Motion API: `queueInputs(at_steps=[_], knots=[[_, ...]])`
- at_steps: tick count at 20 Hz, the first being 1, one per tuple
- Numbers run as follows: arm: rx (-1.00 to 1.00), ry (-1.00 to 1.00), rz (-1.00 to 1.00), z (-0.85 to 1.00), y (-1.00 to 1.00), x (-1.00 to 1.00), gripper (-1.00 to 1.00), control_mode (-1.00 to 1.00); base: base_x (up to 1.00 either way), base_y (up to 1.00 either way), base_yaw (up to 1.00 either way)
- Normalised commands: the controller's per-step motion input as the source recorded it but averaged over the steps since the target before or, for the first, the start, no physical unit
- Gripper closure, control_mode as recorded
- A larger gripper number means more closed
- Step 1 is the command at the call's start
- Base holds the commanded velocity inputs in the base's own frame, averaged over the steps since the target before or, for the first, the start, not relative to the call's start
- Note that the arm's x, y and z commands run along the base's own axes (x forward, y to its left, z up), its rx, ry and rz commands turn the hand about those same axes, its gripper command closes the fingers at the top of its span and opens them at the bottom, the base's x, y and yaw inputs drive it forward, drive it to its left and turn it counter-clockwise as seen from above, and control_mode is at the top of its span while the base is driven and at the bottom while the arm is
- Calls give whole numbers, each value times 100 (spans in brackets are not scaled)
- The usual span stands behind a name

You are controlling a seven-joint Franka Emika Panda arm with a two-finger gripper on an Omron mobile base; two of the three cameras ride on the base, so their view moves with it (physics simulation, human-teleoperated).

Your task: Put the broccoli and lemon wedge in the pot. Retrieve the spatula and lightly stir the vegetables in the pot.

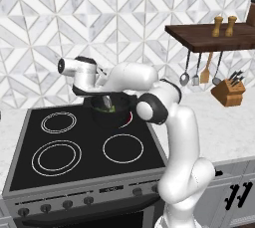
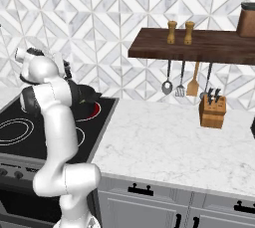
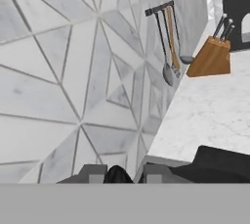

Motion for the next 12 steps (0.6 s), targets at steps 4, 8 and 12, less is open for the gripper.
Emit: queueInputs(at_steps=[4, 8, 12], knots=[[13, 10, 5, 22, 0, -10, 100, -100, 0, 0, 0], [22, 13, 14, 51, 0, -3, 100, -100, 0, 0, 0], [10, 4, 11, -6, 0, 4, 100, -100, 0, 0, 0]])
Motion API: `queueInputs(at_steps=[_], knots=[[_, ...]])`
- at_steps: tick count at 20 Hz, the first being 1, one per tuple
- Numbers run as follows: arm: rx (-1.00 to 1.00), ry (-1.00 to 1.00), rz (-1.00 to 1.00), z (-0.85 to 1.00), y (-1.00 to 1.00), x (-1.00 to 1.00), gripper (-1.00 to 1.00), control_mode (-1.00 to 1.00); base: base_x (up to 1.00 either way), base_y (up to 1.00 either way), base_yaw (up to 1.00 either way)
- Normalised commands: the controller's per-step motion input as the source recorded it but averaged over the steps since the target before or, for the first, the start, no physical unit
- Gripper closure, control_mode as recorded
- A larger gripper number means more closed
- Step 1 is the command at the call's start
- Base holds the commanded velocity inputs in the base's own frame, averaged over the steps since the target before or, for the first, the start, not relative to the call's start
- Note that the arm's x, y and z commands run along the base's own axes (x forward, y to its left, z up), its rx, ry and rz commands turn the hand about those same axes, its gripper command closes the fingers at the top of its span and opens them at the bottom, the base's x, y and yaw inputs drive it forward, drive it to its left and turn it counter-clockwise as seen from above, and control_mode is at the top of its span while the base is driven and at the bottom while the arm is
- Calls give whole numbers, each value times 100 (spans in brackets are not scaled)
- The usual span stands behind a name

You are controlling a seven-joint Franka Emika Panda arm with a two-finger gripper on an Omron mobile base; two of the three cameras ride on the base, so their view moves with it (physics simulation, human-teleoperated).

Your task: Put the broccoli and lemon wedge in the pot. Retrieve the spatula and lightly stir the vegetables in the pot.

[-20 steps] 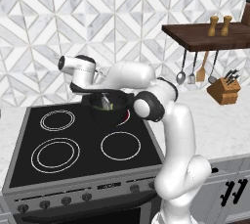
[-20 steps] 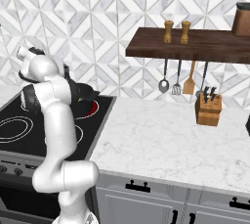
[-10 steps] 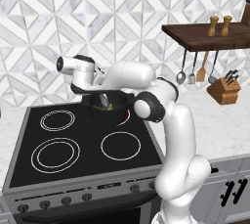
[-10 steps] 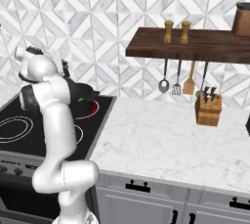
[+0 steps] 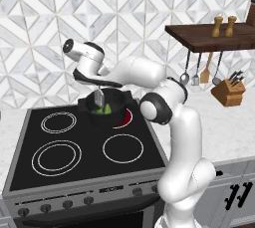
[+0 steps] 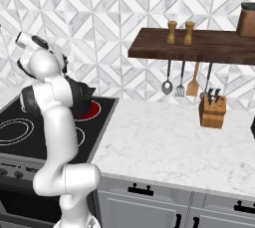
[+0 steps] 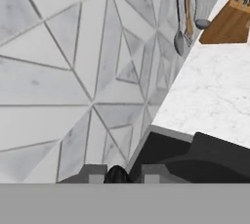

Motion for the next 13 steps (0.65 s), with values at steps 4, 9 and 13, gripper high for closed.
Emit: queueInputs(at_steps=[4, 9, 13], knots=[[1, 0, 6, -49, -8, 23, 100, -100, 0, 0, 0], [0, -11, 3, -16, -5, 2, 100, -100, 0, 0, 0], [2, -16, 2, 44, -7, -6, 100, -100, 0, 0, 0]])
